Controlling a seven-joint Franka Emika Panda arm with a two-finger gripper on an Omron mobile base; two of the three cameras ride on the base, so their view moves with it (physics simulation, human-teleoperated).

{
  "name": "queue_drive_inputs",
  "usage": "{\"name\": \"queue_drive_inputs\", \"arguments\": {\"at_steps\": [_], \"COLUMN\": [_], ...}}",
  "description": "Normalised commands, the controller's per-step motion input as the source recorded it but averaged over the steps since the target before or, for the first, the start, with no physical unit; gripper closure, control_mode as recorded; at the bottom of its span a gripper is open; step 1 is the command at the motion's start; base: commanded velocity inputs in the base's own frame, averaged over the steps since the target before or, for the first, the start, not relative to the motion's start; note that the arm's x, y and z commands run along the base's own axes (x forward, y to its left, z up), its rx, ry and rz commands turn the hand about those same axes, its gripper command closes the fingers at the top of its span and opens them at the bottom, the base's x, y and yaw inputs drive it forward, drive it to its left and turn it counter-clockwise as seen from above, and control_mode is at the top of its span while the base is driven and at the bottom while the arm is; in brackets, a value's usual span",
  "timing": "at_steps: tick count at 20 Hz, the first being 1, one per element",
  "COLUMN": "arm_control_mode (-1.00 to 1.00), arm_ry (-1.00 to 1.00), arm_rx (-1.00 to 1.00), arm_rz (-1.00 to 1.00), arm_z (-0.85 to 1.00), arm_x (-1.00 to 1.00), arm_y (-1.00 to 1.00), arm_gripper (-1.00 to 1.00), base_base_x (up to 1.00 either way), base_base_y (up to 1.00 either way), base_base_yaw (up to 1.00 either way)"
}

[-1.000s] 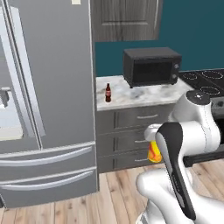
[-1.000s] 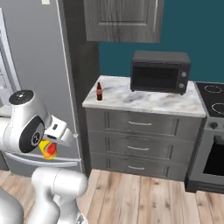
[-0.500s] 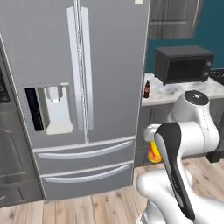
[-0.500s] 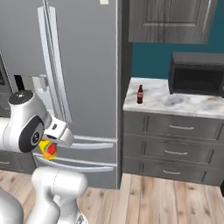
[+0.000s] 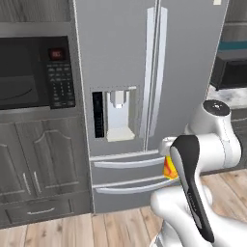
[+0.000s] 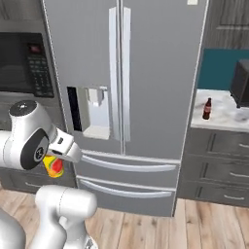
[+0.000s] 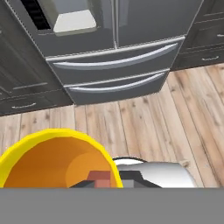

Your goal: Place the microwavable item in the microwave. Then, close the microwave door and press the start button.

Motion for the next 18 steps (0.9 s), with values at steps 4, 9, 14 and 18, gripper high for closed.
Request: {"name": "queue_drive_inputs", "arguments": {"at_steps": [4,9,14,18], "arm_control_mode": [1.0,1.0,1.0,1.0], "arm_ry": [0.0,0.0,0.0,0.0], "arm_rx": [0.0,0.0,0.0,0.0], "arm_rz": [0.0,0.0,0.0,0.0], "arm_z": [0.0,0.0,0.0,0.0], "arm_x": [0.0,0.0,0.0,0.0], "arm_y": [0.0,0.0,0.0,0.0], "arm_gripper": [1.0,1.0,1.0,1.0], "base_base_x": [0.02,0.15,0.4,0.37], "base_base_y": [0.97,0.74,0.67,0.62], "base_base_yaw": [0.0,0.0,0.0,0.0]}}
